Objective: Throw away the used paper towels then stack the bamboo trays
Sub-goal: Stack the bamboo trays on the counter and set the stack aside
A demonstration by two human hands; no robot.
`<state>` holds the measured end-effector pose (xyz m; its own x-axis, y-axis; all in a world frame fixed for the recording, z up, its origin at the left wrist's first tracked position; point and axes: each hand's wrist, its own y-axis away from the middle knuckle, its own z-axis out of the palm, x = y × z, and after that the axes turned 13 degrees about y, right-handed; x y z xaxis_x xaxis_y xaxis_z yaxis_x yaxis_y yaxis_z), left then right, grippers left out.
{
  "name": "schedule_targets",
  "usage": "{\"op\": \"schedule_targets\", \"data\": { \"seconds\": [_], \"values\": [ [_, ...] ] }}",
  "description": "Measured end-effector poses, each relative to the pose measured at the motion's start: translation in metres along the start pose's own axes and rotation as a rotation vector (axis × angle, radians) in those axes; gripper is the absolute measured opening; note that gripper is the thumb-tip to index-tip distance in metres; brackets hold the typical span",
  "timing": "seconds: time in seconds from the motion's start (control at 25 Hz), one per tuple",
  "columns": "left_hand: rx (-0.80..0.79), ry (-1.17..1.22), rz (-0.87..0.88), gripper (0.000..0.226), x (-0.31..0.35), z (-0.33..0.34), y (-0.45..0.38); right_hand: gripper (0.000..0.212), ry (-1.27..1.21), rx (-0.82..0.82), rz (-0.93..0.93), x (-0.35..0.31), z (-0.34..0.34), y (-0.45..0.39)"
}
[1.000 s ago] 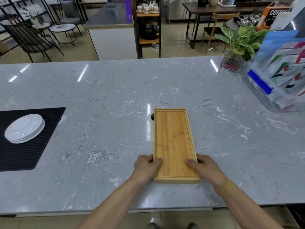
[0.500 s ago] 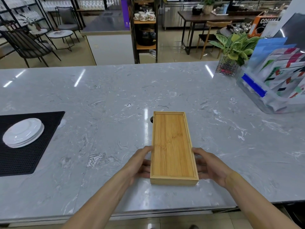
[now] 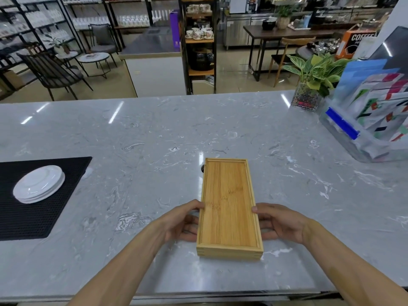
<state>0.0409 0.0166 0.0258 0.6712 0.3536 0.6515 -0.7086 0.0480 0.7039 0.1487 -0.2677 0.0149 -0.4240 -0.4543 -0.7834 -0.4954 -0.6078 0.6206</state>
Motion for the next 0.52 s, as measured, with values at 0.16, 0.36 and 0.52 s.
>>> {"op": "schedule_targets", "data": {
  "seconds": [0.16,0.36,0.52],
  "values": [
    [-0.020,0.115,0.046,0.028,0.002,0.009,-0.010,0.056,-0.068,-0.003,-0.038,-0.002,-0.014,-0.001],
    [-0.037,0.159,0.136,0.028,0.016,0.037,-0.032,0.054,-0.083,0.022,-0.102,-0.016,-0.056,-0.002],
    [-0.031,0.153,0.201,0.028,0.038,0.070,-0.058,0.053,-0.084,0.058,-0.148,-0.034,-0.104,-0.002]
  ]
}}
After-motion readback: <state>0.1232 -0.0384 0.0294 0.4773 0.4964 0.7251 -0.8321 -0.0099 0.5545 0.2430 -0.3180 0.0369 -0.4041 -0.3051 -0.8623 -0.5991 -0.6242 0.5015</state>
